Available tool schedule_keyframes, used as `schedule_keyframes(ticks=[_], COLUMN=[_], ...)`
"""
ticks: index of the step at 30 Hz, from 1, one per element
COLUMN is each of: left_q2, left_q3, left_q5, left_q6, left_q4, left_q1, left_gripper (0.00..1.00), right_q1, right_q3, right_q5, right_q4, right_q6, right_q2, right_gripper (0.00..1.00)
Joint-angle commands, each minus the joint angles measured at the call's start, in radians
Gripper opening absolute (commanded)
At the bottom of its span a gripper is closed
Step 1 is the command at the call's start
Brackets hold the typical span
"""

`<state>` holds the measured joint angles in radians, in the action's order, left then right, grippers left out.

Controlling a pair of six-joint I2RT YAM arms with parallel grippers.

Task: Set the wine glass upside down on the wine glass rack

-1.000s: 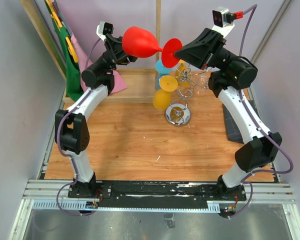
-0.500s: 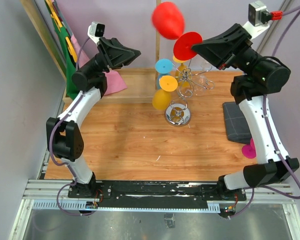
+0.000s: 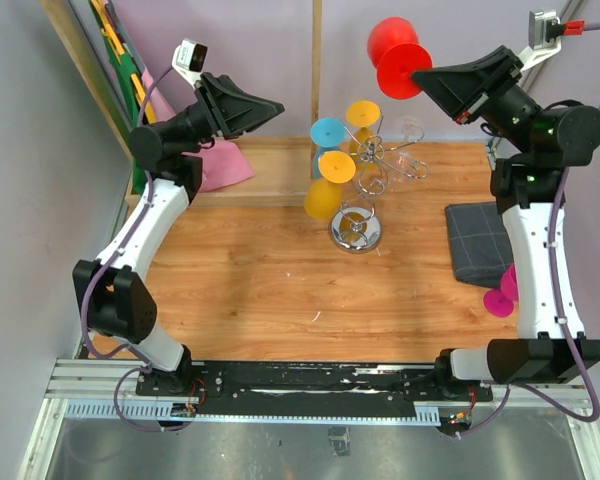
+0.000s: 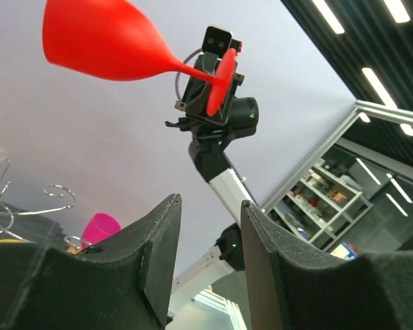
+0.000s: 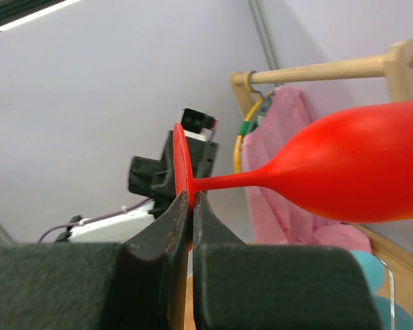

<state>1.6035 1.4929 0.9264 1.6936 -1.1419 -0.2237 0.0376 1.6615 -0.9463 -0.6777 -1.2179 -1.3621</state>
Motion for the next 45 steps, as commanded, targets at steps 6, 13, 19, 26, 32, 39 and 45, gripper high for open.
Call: schedule_keyframes(ticks=[6,13,19,26,32,39,45], left_q2=[-0.080,-0.091,-0.098,-0.111,-0.131,-0.145,-0.151], left_q3=[-0.051,-0.089,-0.092,-0.106,-0.117,-0.114,-0.115], left_q5=[0.048,0.059,0.062,0.064,0.065,0.062,0.062], left_q6=[-0.164,-0.206,-0.229,-0.244,-0.269,-0.293,-0.308], left_q4=[0.194,0.251,0.272,0.275,0.304,0.341,0.366], left_q1=[0.006,0.007,0.006,0.006,0.006,0.007,0.006], left_gripper=[0.45,0.44,0.44,0.44,0.44,0.44,0.44], right_q1=[-0.084,-0.111,-0.127,-0.184,-0.208,-0.211,-0.213], right_q3=[0.131,0.174,0.119,-0.067,-0.146,-0.189,-0.184], right_q5=[0.196,0.416,0.518,0.469,0.402,0.347,0.325], right_q4=[0.725,1.127,1.271,1.268,1.183,1.075,1.052], right_q6=[0.522,0.680,0.668,0.524,0.425,0.360,0.366], right_q2=[0.135,0.185,0.234,0.261,0.245,0.203,0.165], right_gripper=[0.01,0.01,0.01,0.01,0.01,0.01,0.01])
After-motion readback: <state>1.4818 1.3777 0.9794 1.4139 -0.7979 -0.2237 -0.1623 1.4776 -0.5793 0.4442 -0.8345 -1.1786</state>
